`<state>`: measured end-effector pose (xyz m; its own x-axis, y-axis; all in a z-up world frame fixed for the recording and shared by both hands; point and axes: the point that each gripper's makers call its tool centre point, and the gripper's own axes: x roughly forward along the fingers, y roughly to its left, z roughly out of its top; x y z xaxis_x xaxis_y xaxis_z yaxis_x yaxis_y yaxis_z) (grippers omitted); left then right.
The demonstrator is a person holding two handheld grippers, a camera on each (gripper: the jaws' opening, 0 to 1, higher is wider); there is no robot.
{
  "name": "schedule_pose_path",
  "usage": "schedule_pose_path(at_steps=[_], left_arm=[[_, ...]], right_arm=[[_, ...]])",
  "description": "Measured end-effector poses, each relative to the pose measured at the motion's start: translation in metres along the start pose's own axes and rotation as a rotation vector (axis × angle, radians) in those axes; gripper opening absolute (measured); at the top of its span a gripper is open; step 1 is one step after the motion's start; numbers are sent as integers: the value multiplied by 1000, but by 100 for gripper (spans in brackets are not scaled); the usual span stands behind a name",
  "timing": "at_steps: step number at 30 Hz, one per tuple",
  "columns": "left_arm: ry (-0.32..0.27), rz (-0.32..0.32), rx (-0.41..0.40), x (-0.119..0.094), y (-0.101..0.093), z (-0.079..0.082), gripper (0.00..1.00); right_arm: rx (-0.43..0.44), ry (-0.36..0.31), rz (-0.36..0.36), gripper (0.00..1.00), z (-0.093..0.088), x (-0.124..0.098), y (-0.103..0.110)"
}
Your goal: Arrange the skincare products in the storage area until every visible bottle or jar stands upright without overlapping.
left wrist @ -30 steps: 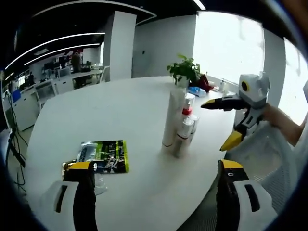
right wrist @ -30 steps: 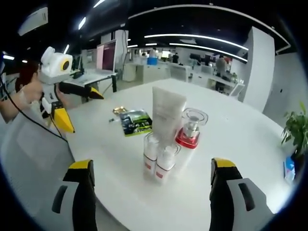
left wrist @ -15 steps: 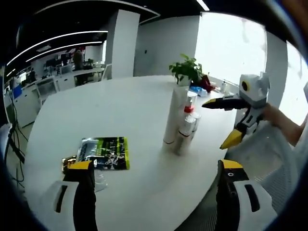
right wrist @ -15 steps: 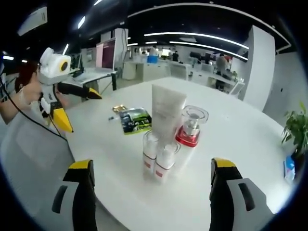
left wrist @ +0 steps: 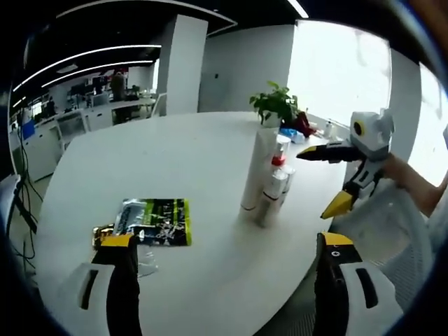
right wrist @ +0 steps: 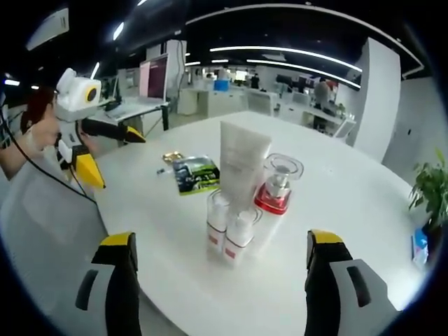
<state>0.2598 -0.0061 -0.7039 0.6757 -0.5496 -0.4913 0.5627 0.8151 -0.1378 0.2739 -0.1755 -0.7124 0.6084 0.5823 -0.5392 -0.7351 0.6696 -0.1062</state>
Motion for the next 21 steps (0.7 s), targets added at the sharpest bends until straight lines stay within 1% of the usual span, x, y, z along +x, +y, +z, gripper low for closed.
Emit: schedule_pose_path(at_steps=[4,6,10,15,21], left_arm=[[0,-5,-9,0,-1,0,99],[13,-12,-10,1,-3,-3,99],[26,-3,2,1,-1,-5,99],[12,6,-12,-1,2,-2,99],[1,2,-10,-1,0,1,99]], right_arm=[[-8,6,8,99,-1,0,3],[-11,9,6,99,-1,0,2],[5,2,12,99,0,1,3],[-13,17,8,99,-3,1,4],[1,13,2,99,-3,0,2]])
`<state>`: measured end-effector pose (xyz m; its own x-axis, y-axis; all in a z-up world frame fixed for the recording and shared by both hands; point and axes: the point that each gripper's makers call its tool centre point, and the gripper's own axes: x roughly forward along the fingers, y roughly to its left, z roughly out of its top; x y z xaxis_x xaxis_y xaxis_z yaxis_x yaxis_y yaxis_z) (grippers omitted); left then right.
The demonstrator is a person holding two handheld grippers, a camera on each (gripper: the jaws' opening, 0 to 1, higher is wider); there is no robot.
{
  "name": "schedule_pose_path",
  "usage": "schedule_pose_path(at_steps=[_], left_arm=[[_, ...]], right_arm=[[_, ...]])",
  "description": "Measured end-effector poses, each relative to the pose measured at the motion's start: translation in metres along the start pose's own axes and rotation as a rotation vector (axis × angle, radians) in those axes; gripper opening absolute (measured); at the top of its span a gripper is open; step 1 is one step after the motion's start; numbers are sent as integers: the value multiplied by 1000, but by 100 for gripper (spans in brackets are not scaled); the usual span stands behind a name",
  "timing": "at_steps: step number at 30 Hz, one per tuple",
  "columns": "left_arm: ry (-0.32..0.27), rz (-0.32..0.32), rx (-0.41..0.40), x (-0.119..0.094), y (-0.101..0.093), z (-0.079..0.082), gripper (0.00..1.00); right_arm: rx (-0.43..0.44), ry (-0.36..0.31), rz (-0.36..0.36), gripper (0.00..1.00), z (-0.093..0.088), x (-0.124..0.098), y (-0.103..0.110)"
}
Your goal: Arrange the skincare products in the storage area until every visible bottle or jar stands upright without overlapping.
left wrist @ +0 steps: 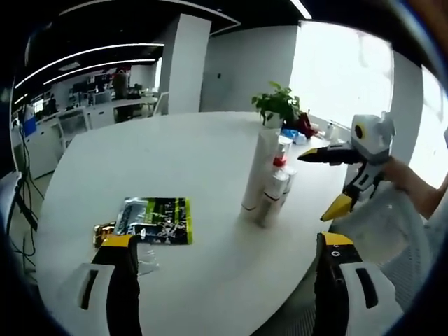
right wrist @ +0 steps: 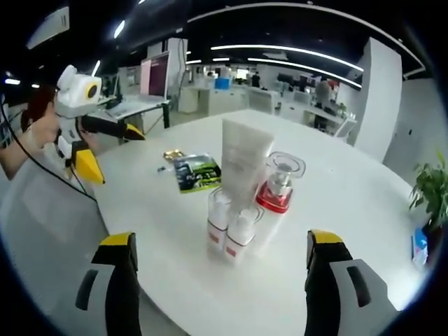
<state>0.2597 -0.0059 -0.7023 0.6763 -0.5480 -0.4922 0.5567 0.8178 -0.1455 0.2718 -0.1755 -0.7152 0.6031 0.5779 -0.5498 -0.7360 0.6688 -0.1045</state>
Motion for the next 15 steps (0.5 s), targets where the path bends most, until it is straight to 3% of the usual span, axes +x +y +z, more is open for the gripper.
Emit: schedule_pose_path(at_steps=[7,15], left_arm=[[10,14,41,-1,0,-1,99],[10,32,35,-4,7,-1,99]], right_arm=[[10,14,-13,99,-3,-4,-1],[-29,7,-29,99,18,-18,-5]])
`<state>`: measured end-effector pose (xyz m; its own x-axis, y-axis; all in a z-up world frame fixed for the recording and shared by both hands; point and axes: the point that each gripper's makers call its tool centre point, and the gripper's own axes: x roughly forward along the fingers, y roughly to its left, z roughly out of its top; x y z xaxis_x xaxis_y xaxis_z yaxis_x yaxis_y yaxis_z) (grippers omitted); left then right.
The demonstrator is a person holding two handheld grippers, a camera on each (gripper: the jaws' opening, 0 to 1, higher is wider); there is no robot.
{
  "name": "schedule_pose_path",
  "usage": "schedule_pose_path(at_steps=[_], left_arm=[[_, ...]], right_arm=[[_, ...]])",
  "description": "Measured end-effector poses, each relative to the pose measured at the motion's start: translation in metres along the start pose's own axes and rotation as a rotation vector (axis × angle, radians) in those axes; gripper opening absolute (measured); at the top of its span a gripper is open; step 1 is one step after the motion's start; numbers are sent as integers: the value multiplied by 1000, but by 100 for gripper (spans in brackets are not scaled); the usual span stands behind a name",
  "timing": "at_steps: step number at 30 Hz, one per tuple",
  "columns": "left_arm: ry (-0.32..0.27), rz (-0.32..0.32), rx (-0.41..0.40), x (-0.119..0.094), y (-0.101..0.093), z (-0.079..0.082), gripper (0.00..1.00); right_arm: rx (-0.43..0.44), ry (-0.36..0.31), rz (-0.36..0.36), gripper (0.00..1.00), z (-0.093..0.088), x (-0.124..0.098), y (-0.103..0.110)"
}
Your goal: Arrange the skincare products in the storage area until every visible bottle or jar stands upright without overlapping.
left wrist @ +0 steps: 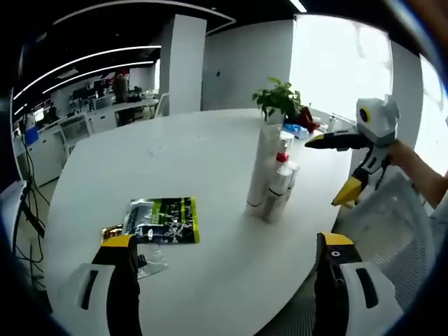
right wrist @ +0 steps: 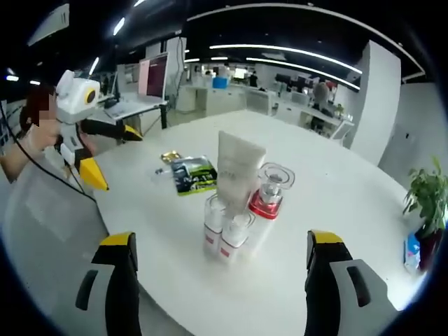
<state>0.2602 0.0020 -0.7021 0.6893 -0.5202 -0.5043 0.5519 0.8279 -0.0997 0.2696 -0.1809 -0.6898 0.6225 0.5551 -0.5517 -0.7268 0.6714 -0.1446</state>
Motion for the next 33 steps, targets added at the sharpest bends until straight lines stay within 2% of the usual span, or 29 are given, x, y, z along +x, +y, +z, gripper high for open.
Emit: schedule_pose_path(at_steps=[7,17,24,33], left_arm=[[3,-7,-2,-1,-3,-1,99],[-13,9,-10,-6,1,2,99],[-5,0,-6,-4,1,0,99],[-9,13,-14,-4,5,-1,99]], right_arm=[[-47,-32,11,99,31,-14,-5],[-191,-39,48,100,67,-7,7],[-276,-45,97,100,89,6,20],[-368,-8,188,99,95,39,46]])
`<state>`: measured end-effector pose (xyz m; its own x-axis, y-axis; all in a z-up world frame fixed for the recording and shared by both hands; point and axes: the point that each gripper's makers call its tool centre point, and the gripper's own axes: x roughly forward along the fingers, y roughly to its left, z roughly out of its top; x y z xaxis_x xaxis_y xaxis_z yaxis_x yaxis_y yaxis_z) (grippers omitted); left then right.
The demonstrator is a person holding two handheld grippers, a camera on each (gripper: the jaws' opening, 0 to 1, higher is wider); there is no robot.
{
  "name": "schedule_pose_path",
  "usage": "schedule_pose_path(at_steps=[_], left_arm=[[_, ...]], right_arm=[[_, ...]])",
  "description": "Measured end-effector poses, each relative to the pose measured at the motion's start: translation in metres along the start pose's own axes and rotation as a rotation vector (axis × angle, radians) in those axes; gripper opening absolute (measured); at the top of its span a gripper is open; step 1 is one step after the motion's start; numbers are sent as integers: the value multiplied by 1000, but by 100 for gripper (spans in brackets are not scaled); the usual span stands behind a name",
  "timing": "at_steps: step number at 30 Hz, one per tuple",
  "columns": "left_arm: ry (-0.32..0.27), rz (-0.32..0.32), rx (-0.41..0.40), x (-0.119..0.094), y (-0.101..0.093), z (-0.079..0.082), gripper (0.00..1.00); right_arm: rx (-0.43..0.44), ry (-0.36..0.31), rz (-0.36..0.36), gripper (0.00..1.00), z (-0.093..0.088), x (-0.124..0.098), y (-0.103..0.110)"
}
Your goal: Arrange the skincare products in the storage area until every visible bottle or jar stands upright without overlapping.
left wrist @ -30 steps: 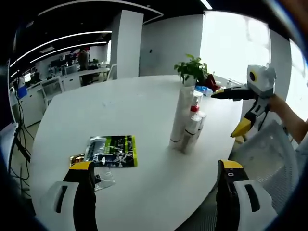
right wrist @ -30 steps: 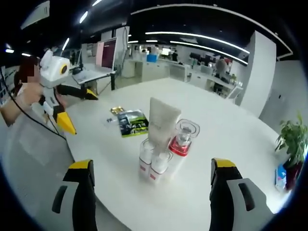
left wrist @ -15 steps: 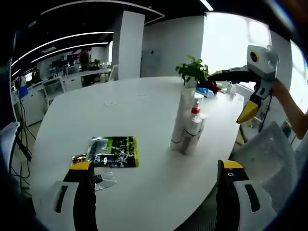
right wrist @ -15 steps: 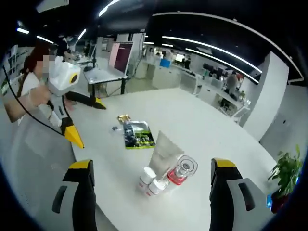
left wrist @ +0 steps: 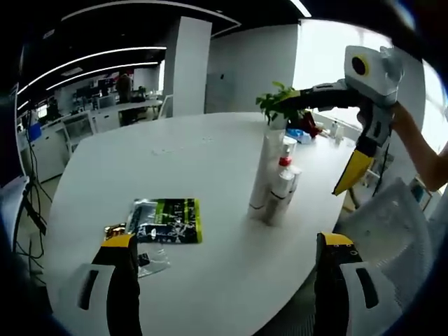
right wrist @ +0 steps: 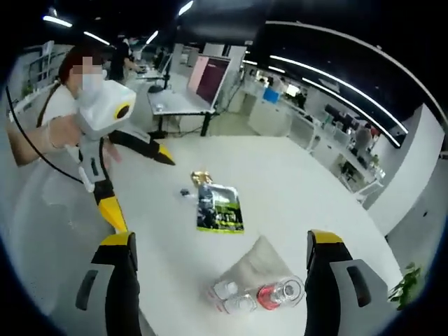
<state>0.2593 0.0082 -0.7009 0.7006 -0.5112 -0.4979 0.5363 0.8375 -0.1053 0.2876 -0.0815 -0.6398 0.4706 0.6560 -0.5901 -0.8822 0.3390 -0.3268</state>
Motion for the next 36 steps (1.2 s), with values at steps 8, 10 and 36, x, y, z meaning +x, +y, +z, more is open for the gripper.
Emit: schedule_pose_path(at_steps=[8,10,36], left_arm=[[4,7,6,-1,2,-1,99],[4,9,3,-1,3,-1,99],[23,22,37,-4,1,-4,99]], right_arm=[[-68,41,56,99,3,29,5],[-86,49,55,99,5,36,3],[-163,213,96,99,-11,114,13]])
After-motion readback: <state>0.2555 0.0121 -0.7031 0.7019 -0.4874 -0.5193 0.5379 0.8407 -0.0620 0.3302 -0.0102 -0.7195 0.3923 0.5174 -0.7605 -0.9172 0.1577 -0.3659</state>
